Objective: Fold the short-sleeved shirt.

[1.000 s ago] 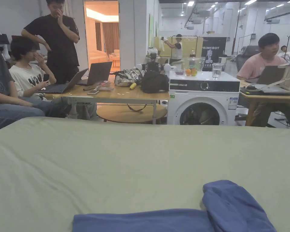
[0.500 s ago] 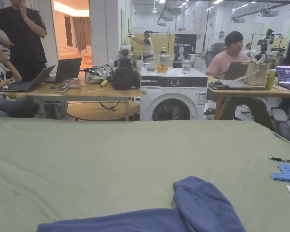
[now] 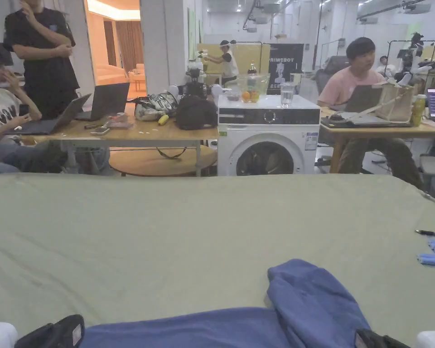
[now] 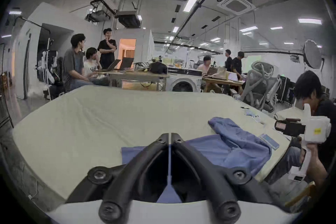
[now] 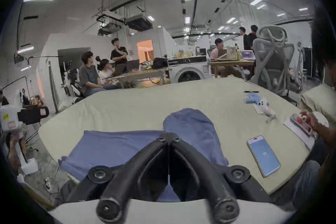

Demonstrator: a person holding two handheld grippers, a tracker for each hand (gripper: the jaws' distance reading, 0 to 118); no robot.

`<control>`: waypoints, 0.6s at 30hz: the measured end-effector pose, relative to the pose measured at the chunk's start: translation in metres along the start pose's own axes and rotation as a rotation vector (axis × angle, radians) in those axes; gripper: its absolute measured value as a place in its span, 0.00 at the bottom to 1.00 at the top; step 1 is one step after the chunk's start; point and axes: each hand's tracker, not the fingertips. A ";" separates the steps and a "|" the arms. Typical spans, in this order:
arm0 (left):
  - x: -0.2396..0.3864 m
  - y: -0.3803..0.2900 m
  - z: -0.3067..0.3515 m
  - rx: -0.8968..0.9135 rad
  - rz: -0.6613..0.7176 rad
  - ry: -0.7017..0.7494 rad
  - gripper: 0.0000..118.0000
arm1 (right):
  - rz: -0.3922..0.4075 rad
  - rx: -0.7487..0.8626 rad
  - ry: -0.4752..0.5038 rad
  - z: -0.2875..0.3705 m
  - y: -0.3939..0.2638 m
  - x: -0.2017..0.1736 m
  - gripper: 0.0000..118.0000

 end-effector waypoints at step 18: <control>-0.098 -0.011 -0.184 -0.458 0.119 0.144 0.62 | -0.052 -0.059 0.040 -0.017 -0.024 0.017 0.00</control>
